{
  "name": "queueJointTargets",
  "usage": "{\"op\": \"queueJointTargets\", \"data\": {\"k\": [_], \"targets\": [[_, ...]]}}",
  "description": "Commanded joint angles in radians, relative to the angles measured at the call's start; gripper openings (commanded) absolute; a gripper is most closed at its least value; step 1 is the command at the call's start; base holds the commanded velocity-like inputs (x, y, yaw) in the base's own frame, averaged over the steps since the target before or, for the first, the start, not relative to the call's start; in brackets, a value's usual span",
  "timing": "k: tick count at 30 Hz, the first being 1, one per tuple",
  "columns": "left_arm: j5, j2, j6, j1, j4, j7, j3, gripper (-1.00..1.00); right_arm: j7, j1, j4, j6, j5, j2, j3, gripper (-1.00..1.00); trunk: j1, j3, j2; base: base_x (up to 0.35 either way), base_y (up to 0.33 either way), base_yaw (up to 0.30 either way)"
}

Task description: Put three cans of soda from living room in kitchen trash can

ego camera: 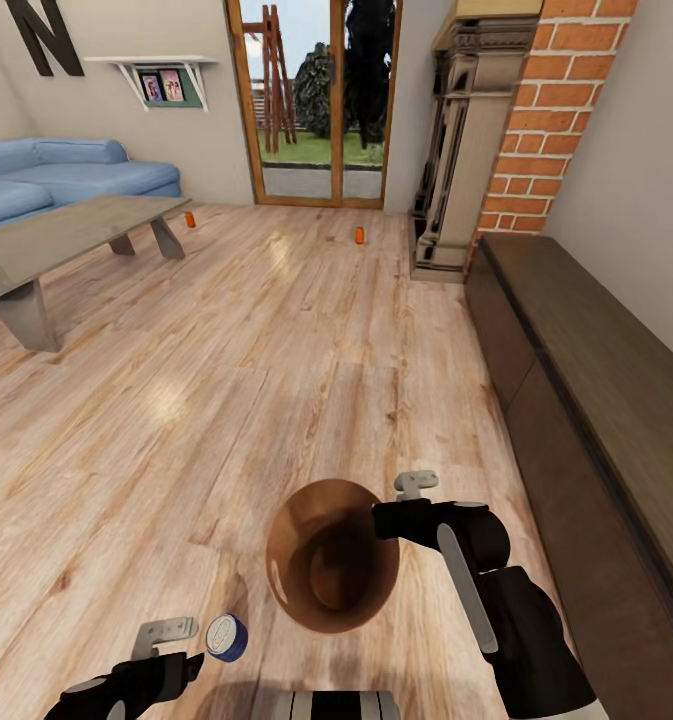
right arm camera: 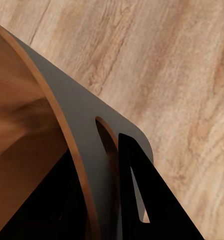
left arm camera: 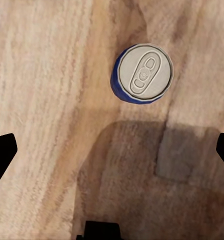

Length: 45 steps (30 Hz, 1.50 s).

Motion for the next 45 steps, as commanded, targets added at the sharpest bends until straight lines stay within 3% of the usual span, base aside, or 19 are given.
{"op": "queueJointTargets", "data": {"k": [1,7,13,30,45], "targets": [[0.0,-0.001,0.0,0.0,0.0,0.001,0.002,1.0,0.002,0.0,0.0,0.0,-0.028,0.0,0.0,-1.0,0.0,0.0,0.0,0.0,0.0,0.0],[0.001,-0.008,0.007,0.0,-0.009,0.002,0.002,1.0,0.002,0.0,0.0,0.0,-0.026,-0.001,-0.001,-1.0,0.0,0.0,0.0,0.0,0.0,0.0],[0.002,-0.034,0.009,0.0,-0.011,0.002,0.0,1.0,0.001,0.0,0.0,0.0,-0.025,-0.001,-0.003,-1.0,0.0,0.0,0.0,0.0,0.0,0.0],[0.002,-0.036,0.009,0.0,-0.007,0.003,0.001,1.0,0.002,0.0,0.0,0.0,-0.026,-0.001,-0.003,-1.0,0.0,0.0,0.0,0.0,0.0,0.0],[0.002,-0.035,0.008,0.0,-0.005,0.003,0.003,1.0,0.002,0.0,0.0,0.0,-0.025,-0.001,-0.003,-1.0,0.007,-0.058,-0.004,0.0,0.0,0.0]]}}
